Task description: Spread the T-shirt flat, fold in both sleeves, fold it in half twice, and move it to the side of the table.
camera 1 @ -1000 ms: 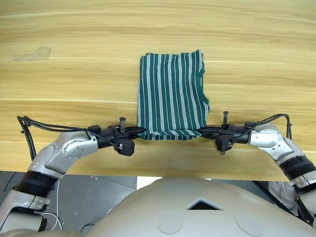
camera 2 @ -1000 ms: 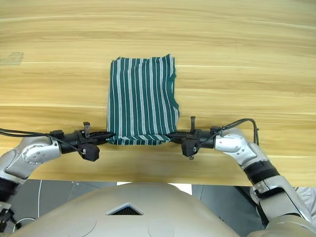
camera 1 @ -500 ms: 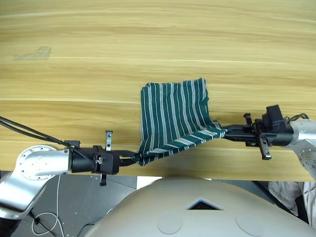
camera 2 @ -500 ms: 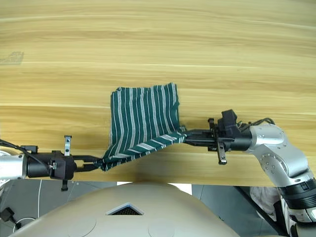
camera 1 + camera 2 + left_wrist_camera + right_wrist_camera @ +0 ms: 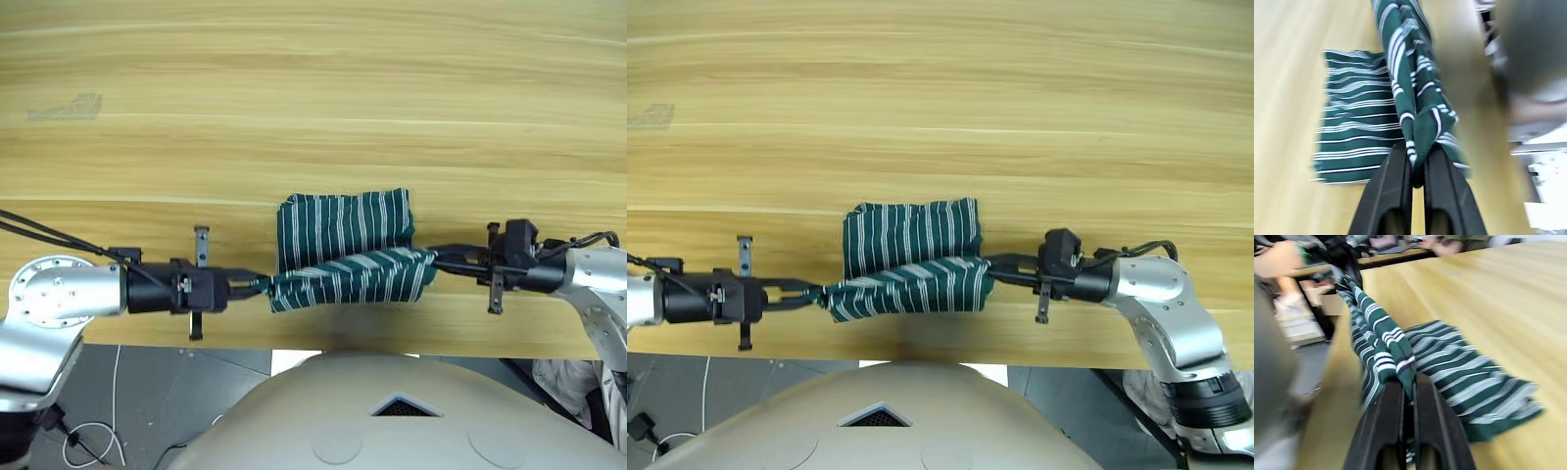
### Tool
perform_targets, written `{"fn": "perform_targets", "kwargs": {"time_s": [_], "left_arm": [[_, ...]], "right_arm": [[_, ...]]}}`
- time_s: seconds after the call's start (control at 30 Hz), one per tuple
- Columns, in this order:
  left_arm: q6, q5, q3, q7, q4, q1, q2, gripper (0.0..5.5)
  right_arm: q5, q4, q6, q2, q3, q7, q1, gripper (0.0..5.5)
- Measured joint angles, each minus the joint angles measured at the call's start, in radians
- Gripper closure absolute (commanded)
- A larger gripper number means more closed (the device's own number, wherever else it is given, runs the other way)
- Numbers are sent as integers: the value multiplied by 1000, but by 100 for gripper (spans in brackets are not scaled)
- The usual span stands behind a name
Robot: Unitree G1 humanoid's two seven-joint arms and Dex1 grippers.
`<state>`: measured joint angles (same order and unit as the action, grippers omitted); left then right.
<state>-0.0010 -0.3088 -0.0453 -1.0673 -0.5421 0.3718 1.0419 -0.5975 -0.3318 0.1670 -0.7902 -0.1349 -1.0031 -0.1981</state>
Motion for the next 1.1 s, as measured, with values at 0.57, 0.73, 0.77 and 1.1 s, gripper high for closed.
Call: {"fn": "perform_targets", "kwargs": {"time_s": [0.57, 0.73, 0.77, 1.1], "left_arm": [[-74, 227, 236, 36, 434, -318, -203, 438], [-110, 257, 199, 182, 549, -383, -314, 354], [-118, 256, 177, 216, 565, -390, -339, 348], [-214, 220, 72, 380, 716, -370, -477, 221]], "right_arm": [[138, 355, 33, 256, -25, 38, 264, 473], [181, 492, -43, 338, 53, 139, 323, 415], [183, 507, -65, 355, 76, 159, 337, 415], [189, 519, -134, 420, 140, 164, 332, 415]]}}
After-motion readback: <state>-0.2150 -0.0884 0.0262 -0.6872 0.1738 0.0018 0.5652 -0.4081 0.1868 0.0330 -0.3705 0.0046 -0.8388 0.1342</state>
